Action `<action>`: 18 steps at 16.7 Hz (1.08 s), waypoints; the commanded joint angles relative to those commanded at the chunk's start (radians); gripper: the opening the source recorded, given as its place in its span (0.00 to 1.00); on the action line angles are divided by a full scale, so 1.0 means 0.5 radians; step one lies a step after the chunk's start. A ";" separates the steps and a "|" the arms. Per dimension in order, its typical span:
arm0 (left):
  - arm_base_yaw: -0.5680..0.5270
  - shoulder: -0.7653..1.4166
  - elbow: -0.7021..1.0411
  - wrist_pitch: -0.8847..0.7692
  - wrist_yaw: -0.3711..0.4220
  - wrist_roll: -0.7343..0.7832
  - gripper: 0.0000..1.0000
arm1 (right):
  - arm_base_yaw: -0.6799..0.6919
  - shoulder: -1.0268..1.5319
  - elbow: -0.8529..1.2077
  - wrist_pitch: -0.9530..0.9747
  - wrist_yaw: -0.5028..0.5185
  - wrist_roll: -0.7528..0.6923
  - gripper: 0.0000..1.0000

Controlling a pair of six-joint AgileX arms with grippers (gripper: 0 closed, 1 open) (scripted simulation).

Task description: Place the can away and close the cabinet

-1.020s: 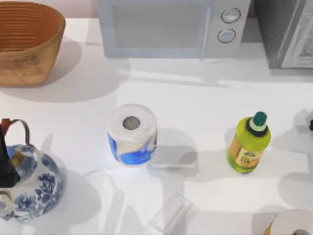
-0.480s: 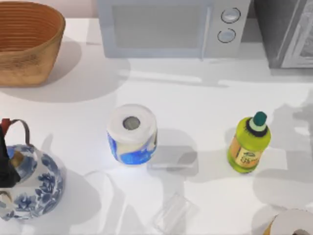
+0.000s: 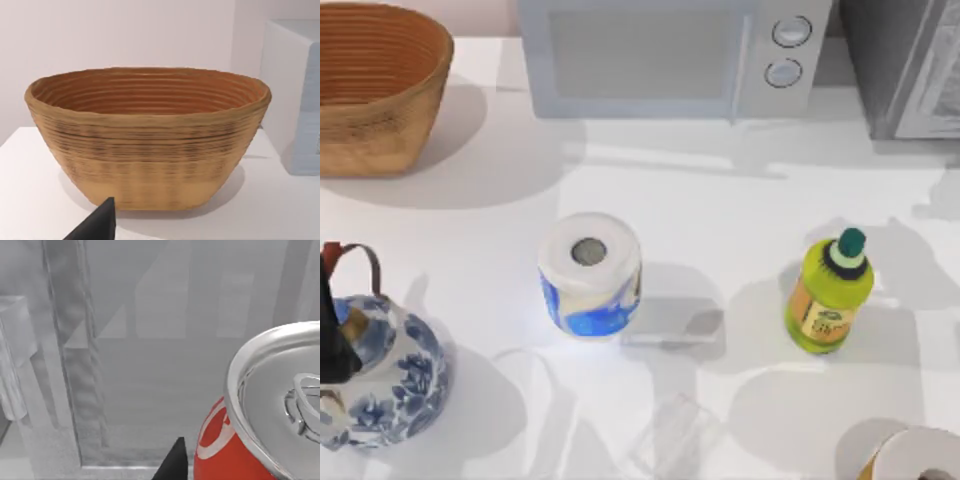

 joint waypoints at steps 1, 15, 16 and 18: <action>0.000 0.000 0.000 0.000 0.000 0.000 1.00 | 0.002 -0.043 0.009 -0.045 -0.004 0.003 0.00; 0.000 0.000 0.000 0.000 0.000 0.000 1.00 | 0.093 -0.659 -0.236 -0.373 0.048 -0.002 0.00; 0.000 0.000 0.000 0.000 0.000 0.000 1.00 | 0.113 -0.801 -0.286 -0.438 0.058 0.004 0.00; 0.000 0.000 0.000 0.000 0.000 0.000 1.00 | 0.156 -1.119 -0.396 -0.576 0.080 0.019 0.00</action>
